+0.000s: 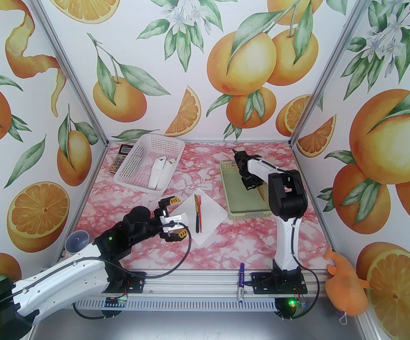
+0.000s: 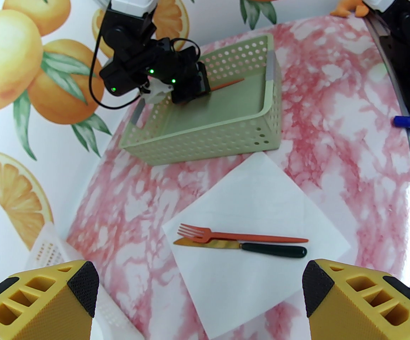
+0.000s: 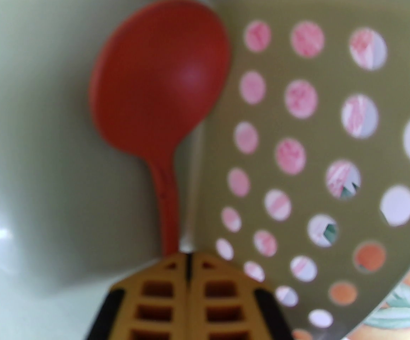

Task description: Place the utensils on the paper napkin and roll it up

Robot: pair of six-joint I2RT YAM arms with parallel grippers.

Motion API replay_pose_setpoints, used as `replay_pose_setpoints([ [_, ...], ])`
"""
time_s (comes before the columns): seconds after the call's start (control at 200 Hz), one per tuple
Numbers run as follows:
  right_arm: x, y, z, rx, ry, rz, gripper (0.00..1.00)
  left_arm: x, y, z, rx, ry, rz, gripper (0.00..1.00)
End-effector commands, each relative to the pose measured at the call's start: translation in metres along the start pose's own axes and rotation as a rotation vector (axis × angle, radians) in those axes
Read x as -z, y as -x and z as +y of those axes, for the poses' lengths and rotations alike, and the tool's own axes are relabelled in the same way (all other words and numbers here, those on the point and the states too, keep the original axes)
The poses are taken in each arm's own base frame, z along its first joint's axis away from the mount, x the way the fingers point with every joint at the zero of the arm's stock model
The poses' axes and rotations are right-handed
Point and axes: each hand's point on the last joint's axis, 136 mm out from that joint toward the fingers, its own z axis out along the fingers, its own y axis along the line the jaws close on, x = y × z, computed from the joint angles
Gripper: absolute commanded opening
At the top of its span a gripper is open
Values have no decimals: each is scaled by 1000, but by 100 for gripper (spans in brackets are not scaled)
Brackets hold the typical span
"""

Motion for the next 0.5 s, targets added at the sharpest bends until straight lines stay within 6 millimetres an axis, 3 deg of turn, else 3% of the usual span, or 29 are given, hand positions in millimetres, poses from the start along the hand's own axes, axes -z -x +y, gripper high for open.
replay_pose_setpoints([
  [0.0,-7,3,8,26,22,0,0,0,8,1,-17,-9,-22,100],
  [0.32,12,2,48,50,308,-16,0,-1,7,0,-18,-12,-18,100],
  [0.495,29,7,52,35,388,-51,0,-1,7,0,-18,-14,-16,100],
])
